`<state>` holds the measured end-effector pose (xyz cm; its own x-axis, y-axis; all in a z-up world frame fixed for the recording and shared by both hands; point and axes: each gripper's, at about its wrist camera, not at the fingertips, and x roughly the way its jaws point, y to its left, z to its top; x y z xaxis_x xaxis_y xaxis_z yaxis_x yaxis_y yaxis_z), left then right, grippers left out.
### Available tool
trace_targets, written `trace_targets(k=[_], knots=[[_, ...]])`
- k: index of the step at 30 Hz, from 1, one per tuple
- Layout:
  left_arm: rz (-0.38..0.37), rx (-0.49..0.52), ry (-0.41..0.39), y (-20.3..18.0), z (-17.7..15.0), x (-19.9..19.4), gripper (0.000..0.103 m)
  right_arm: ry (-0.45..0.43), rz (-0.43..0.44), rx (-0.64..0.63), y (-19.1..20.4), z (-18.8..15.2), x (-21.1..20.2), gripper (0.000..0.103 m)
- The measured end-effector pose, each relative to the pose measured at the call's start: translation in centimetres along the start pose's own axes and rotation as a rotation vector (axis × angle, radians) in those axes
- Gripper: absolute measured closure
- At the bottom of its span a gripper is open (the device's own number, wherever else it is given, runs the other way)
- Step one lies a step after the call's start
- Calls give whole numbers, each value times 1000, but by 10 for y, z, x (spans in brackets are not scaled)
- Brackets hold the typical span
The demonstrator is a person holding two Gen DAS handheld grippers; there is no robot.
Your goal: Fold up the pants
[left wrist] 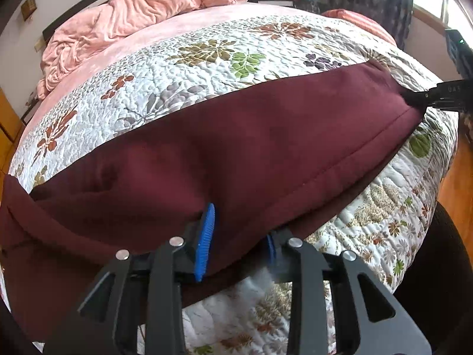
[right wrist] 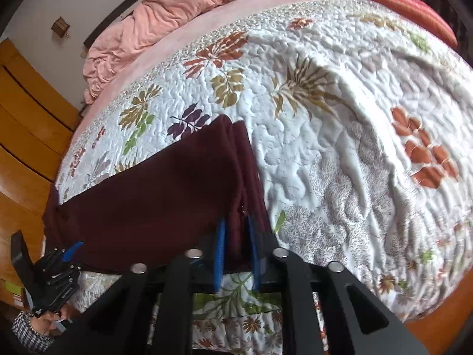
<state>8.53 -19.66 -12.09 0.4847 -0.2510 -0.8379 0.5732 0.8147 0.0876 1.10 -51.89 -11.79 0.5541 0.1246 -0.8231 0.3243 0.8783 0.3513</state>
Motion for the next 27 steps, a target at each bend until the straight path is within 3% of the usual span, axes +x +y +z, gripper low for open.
trace_targets(k=[2, 4, 5, 8, 11, 15, 19, 23, 26, 27], knots=[[-6, -3, 3, 2, 1, 0, 72, -31, -95, -51, 14, 3, -12, 62], [-13, -11, 4, 3, 1, 0, 70, -79, -131, -103, 33, 5, -25, 62], [-19, -16, 5, 3, 2, -1, 67, -95, -133, -115, 38, 6, -31, 62], [-28, -27, 3, 3, 2, -1, 61, -118, -25, -185, 78, 6, -38, 62], [-38, -45, 3, 4, 2, -2, 60, -47, 29, -274, 117, -1, -12, 63], [-73, -80, 5, 11, 1, -12, 57, 114, -45, -314, 130, -22, 45, 64], [-105, -116, -53, 28, -10, -44, 52, 107, -106, -359, 136, -32, 54, 63], [-24, -222, -79, 77, -35, -72, 46, 100, -123, -375, 149, -26, 45, 61], [77, -316, -32, 122, -60, -73, 46, 49, -12, -389, 181, -20, 29, 61], [108, -344, -1, 136, -68, -70, 46, 42, 62, -414, 199, -21, 26, 60]])
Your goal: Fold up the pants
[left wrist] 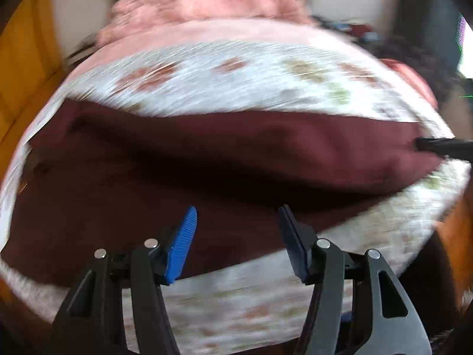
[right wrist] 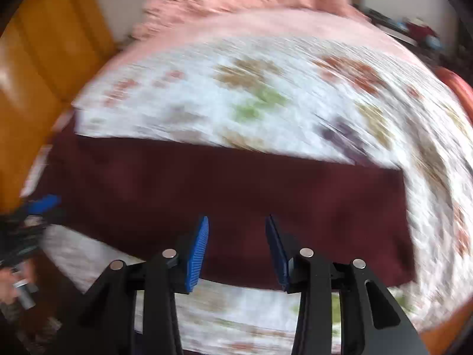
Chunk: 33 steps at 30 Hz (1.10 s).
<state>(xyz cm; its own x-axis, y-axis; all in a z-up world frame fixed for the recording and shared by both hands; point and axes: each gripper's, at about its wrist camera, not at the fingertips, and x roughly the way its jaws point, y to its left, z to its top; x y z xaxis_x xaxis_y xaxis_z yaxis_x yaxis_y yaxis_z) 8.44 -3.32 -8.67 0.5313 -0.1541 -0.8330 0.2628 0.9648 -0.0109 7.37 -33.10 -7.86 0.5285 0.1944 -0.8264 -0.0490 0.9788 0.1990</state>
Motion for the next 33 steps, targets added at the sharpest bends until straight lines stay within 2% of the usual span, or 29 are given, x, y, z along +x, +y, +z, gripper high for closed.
trace_targets(k=[1, 3, 4, 7, 9, 11, 13, 16, 18, 19, 20, 21, 25, 28, 31, 32, 33], knots=[[30, -40, 34, 19, -3, 6, 46, -8, 91, -32, 21, 6, 1, 58], [37, -97, 75, 41, -9, 17, 45, -2, 221, -81, 55, 16, 8, 58], [28, -121, 132, 52, -12, 28, 45, 10, 274, -99, 70, 22, 14, 58], [-54, -193, 115, 66, -14, 27, 44, 48, 378, -182, 125, 38, 36, 58], [-71, -214, 95, 69, -11, 18, 44, 79, 398, -230, 153, 46, 52, 58], [-60, -224, 65, 73, -9, 6, 38, 112, 407, -280, 175, 53, 70, 54], [-42, -239, 52, 82, -9, -4, 33, 155, 366, -333, 194, 56, 90, 51], [-35, -276, 38, 99, -12, -16, 33, 203, 313, -395, 216, 53, 115, 51], [-29, -299, 35, 112, -15, -23, 33, 216, 274, -405, 223, 54, 128, 58], [-24, -313, 33, 116, -16, -25, 33, 219, 265, -403, 225, 55, 132, 70], [-22, -323, 32, 119, -16, -26, 33, 221, 268, -403, 224, 54, 133, 91], [-23, -332, 32, 121, -16, -27, 33, 228, 269, -407, 224, 55, 134, 96], [-22, -364, 23, 132, -20, -35, 32, 190, 346, -397, 221, 53, 111, 99], [-30, -402, 1, 142, -12, -43, 31, 175, 390, -429, 225, 39, 94, 99], [-17, -424, -12, 146, 12, -47, 17, 228, 435, -453, 231, 16, 101, 103], [-7, -425, -17, 146, 20, -47, 16, 265, 434, -453, 234, 3, 113, 103], [-4, -420, -18, 145, 29, -46, 15, 278, 378, -466, 235, -6, 121, 103]])
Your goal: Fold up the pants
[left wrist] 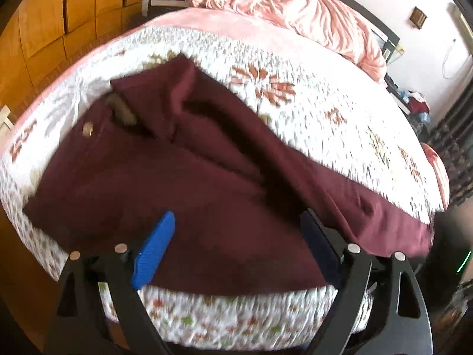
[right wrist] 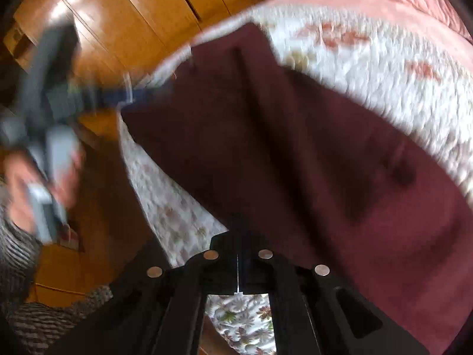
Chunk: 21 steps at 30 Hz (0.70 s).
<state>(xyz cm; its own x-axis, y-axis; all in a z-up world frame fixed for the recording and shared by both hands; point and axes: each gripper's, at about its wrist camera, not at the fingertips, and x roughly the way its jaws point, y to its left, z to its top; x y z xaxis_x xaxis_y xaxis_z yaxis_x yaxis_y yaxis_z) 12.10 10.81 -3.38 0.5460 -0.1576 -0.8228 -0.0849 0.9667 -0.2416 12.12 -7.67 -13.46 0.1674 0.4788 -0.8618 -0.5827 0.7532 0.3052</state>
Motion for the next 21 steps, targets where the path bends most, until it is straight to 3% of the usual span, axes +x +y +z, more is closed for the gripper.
trace_targets(k=[1, 5, 6, 10, 12, 14, 19, 21], knots=[[11, 20, 14, -7, 12, 5, 13, 14, -34, -9, 1, -4, 9, 103], [62, 66, 51, -29, 51, 24, 13, -59, 67, 68, -8, -7, -2, 103], [78, 65, 70, -34, 63, 31, 12, -72, 58, 64, -9, -6, -6, 103], [267, 102, 155, -45, 104, 62, 12, -115, 52, 81, -19, -5, -26, 103], [353, 103, 255, -47, 127, 87, 12, -139, 71, 105, -25, -5, -35, 103], [403, 83, 329, -45, 141, 108, 12, -157, 61, 116, -31, -1, -41, 94], [431, 56, 493, -39, 154, 147, 12, -164, 67, 128, -40, 0, -43, 94], [402, 52, 520, -41, 156, 158, 12, -164, 70, 132, -43, -3, -42, 94]])
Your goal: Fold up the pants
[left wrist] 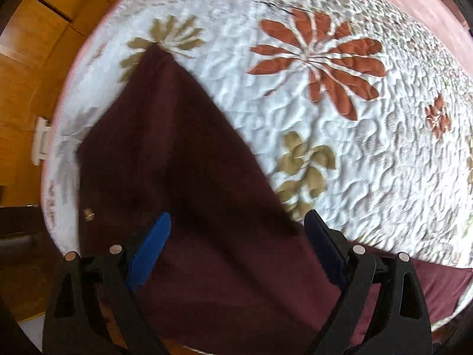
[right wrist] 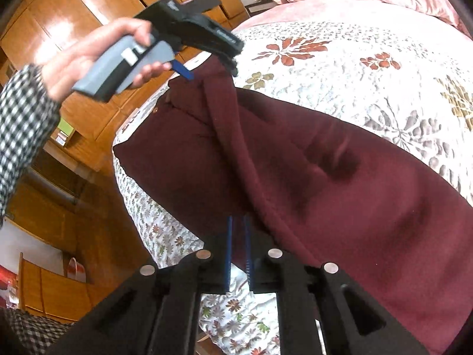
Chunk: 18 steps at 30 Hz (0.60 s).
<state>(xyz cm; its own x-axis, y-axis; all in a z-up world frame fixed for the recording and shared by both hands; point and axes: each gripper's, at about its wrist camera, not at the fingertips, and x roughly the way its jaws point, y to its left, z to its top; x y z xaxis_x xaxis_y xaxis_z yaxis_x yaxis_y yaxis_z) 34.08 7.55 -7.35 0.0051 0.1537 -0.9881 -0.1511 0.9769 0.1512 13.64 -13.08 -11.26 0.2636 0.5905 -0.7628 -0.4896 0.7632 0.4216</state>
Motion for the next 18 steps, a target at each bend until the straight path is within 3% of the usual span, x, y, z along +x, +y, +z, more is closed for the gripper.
trace_targets(k=[4, 7, 9, 10, 11, 15, 18], knots=[[23, 53, 72, -15, 13, 15, 9, -4, -1, 6, -4, -6, -3, 94], [65, 38, 115, -15, 22, 28, 9, -10, 2, 23, -9, -7, -4, 94], [78, 10, 144, -8, 24, 36, 20, -15, 3, 38, -13, -8, -5, 93], [85, -2, 156, -3, 23, 38, 34, -18, 2, 43, -16, -9, -6, 92], [75, -13, 157, 1, 22, 39, 37, -20, 3, 48, -18, -10, -6, 90], [-8, -80, 111, 21, 17, 27, 61, -26, -1, 67, -24, -13, -7, 90], [-96, -134, 58, 41, 3, 12, 70, -36, -3, 87, -27, -15, -11, 89]])
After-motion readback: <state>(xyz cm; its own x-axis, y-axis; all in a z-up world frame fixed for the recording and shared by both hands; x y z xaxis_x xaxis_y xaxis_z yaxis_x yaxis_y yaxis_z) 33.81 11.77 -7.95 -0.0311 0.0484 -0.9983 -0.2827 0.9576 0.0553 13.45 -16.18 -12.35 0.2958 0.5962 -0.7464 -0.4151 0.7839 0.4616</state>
